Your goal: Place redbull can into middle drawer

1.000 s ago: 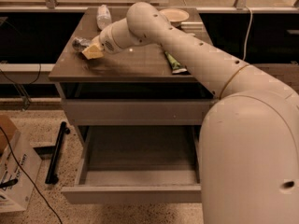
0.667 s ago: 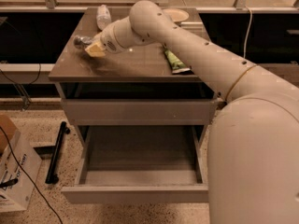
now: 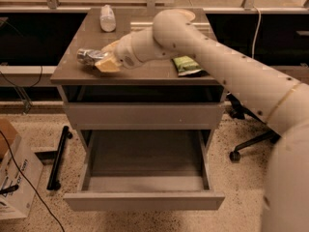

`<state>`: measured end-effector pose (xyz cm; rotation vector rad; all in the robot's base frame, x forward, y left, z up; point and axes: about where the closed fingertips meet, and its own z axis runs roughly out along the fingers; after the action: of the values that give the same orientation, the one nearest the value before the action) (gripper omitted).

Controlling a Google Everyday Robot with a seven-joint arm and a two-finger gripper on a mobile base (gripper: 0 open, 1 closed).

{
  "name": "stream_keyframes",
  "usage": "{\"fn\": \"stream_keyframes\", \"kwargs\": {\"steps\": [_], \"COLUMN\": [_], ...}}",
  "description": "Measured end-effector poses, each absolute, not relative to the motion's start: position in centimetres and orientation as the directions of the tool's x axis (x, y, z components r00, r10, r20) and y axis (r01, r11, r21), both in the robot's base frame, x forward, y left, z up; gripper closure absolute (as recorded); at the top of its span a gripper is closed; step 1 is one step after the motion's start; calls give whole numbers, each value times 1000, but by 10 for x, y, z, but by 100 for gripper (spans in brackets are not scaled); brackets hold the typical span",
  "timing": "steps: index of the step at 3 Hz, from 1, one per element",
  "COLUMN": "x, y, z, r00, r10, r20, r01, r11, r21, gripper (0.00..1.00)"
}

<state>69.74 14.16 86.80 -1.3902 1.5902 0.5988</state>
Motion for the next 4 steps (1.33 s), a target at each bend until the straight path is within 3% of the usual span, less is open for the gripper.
{"fn": "stream_keyframes", "kwargs": {"steps": [2, 3, 4], "x": [601, 569, 547], "y": [104, 63, 37], "z": [870, 883, 889], "r00": [140, 187, 212], "r10": [-302, -235, -305], "r20": [-943, -954, -928], "r01": [-966, -959, -957], "r11": [169, 168, 126], "r21": [-197, -229, -260], "gripper": [100, 100, 100]}}
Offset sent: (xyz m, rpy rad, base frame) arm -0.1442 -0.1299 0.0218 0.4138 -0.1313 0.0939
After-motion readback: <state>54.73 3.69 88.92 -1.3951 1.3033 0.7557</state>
